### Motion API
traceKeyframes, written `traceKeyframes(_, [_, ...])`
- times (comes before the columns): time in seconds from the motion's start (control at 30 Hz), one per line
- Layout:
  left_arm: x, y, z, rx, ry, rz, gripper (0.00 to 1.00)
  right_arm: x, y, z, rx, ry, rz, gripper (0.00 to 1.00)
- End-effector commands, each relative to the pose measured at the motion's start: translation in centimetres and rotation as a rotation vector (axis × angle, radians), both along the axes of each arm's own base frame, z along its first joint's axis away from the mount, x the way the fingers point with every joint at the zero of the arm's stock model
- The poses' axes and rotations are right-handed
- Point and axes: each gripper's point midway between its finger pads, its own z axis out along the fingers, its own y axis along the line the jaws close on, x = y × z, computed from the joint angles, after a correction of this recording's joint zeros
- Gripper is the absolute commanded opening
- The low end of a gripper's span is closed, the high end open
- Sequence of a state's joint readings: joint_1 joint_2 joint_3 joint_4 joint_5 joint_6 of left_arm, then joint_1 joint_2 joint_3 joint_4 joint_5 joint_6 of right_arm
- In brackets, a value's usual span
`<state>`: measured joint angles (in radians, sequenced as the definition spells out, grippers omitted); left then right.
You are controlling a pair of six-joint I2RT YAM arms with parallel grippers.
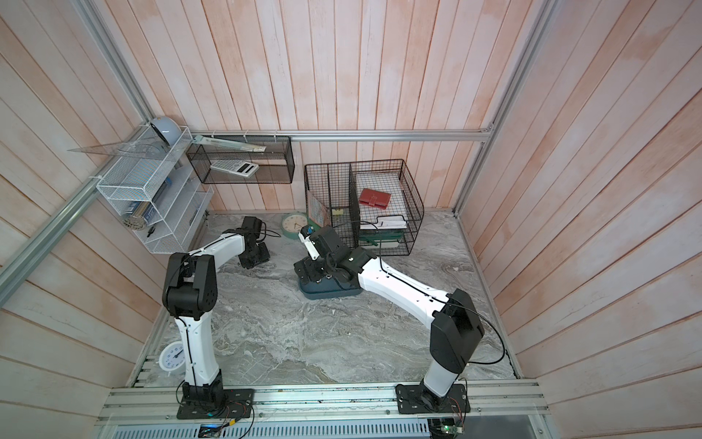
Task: Put the nuts on the desktop into the storage box
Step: Pick up the nut from the center of the board.
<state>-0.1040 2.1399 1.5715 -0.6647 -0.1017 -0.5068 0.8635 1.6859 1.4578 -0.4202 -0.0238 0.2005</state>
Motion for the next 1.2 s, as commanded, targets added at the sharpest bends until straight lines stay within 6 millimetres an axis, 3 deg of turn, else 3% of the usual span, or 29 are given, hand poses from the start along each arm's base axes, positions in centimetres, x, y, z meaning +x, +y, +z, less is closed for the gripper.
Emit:
traceKeyframes(0.0, [0.9,0.0,-0.4,0.001,-0.009,-0.005,0.35,-0.3,-0.2,0.6,-0.005,-0.009,0.0,0.98])
traceKeyframes(0.17, [0.8,-0.1,-0.2,-0.005,-0.014,-0.01,0.17,-0.4,-0.3,0.7,-0.001,-0.01,-0.001,0.98])
traceKeyframes(0.43, [0.6,-0.4,1.8,-0.02,-0.045,-0.011,0.16,-0.4,-0.4,0.7,0.0,-0.01,-0.002,0.98])
traceKeyframes(0.63, [-0.1,-1.7,4.1,-0.039,-0.076,-0.042,0.18,-0.5,-1.3,0.8,-0.004,-0.029,-0.025,0.98])
traceKeyframes(0.9, [-1.8,-6.6,7.4,-0.029,-0.109,-0.154,0.18,-1.4,-3.5,0.0,-0.025,-0.025,-0.068,0.98])
traceKeyframes(1.17, [-4.0,-13.4,9.5,-0.05,-0.139,-0.285,0.19,-2.3,-6.3,-0.6,-0.057,-0.029,-0.116,0.98])
